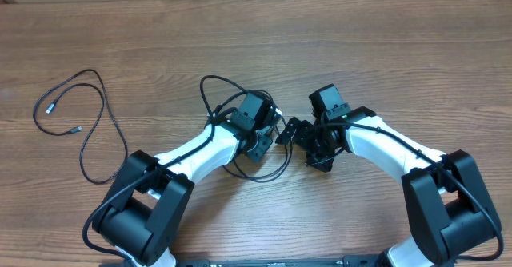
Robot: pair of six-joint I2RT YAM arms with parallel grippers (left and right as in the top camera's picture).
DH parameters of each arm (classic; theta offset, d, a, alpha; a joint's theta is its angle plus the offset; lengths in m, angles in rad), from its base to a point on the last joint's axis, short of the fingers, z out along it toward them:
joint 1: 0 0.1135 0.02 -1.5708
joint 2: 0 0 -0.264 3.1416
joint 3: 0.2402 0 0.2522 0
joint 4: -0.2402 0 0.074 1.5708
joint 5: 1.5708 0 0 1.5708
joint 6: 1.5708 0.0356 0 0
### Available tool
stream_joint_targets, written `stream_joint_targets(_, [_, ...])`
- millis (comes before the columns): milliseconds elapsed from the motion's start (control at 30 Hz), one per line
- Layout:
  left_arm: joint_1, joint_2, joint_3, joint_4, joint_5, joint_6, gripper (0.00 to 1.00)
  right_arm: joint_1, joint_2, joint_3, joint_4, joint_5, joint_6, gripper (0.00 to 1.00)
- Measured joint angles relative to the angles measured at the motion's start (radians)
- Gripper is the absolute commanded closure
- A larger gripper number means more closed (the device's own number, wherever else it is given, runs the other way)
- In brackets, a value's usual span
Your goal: Untangle cables
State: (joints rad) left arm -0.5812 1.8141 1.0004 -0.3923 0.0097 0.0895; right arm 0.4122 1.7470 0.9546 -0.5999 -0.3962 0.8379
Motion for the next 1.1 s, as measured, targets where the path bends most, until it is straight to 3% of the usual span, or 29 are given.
stream_joint_targets(100, [0.0,0.0,0.0,-0.008,0.0,0.0,0.52,0.0,0.0,0.0,0.0,0.0,0.0,0.0])
stream_joint_targets(233, [0.0,0.0,-0.001,-0.01,0.0,0.0,0.61,0.0,0.0,0.0,0.0,0.0,0.0,0.0])
stream_joint_targets(400, [0.0,0.0,-0.002,-0.011,0.0,0.001,0.76,0.0,0.0,0.0,0.0,0.0,0.0,0.0])
stream_joint_targets(433, [0.0,0.0,-0.002,-0.012,0.0,0.001,0.91,0.0,0.0,0.0,0.0,0.0,0.0,0.0])
stream_joint_targets(467, [0.0,0.0,-0.002,-0.012,0.0,0.001,0.96,0.0,0.0,0.0,0.0,0.0,0.0,0.0])
stream_joint_targets(633, [0.0,0.0,-0.001,-0.022,-0.001,0.004,0.96,0.0,0.0,0.0,0.0,0.0,0.0,0.0])
stream_joint_targets(833, [0.0,-0.048,0.043,-0.174,-0.011,0.004,0.96,0.0,0.0,0.0,0.0,0.0,0.0,0.0])
stream_joint_targets(1100, [0.0,-0.419,0.253,-0.244,-0.015,-0.021,0.96,0.0,0.0,0.0,0.0,0.0,0.0,0.0])
